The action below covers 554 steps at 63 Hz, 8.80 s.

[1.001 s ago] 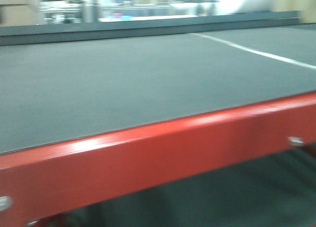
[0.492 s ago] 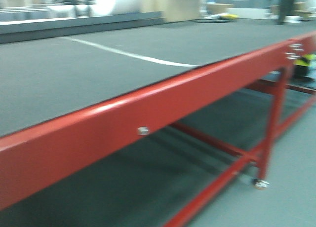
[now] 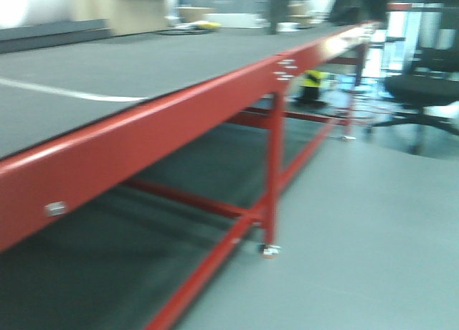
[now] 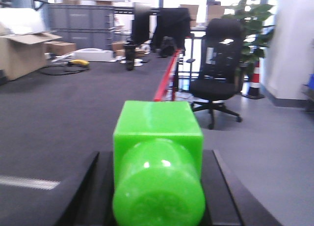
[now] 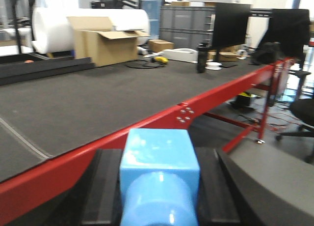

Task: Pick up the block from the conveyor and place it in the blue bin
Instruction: 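Drive base away from conveyor toward the shelf of blue bins, then approach shelf and hold both blocks above the blue bins, then open both grippers to drop the blocks into the blue bins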

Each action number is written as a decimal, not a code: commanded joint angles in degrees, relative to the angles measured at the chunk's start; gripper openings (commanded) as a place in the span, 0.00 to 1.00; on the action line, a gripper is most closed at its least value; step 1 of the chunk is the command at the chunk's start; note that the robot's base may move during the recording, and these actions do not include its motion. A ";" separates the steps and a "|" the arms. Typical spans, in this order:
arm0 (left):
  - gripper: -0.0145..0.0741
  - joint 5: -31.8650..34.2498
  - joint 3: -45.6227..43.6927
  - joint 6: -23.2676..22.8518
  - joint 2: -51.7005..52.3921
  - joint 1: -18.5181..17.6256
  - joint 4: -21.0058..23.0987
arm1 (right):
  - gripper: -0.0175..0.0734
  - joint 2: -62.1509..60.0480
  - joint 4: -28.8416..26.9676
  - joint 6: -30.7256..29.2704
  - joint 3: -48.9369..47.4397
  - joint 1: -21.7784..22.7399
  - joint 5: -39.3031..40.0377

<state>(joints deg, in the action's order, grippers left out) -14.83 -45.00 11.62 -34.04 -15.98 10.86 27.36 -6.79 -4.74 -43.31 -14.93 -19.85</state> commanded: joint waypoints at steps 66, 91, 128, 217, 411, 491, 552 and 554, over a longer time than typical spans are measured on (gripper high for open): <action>0.04 0.89 -0.17 0.17 0.22 -0.37 0.52 | 0.01 -0.16 0.18 -0.27 0.05 -0.14 0.77; 0.04 0.89 -0.17 0.17 0.22 -0.37 0.52 | 0.01 -0.16 0.18 -0.27 0.05 -0.14 0.77; 0.04 0.89 -0.17 0.17 0.22 -0.37 0.52 | 0.01 -0.16 0.18 -0.27 0.05 -0.14 0.77; 0.04 0.89 -0.17 0.17 0.22 -0.37 0.52 | 0.01 -0.16 0.18 -0.27 0.05 -0.14 0.77; 0.04 2.43 -0.17 0.17 0.22 -0.37 0.52 | 0.01 -0.16 0.18 -0.27 0.05 -0.14 0.77; 0.04 -0.70 -27.26 0.17 -34.57 -12.00 0.41 | 0.01 34.51 0.04 -0.27 -19.61 -10.08 7.39; 0.64 1.75 -32.11 0.17 -47.15 -14.99 -0.03 | 0.71 49.68 0.04 -0.27 -26.41 -13.75 11.31; 0.64 1.75 -32.11 0.17 -47.15 -14.99 -0.03 | 0.71 49.68 0.04 -0.27 -26.41 -13.75 11.31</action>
<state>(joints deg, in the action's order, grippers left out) -13.90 -76.44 11.84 -81.20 -30.65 10.86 77.02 -6.79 -4.74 -69.17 -28.69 -9.69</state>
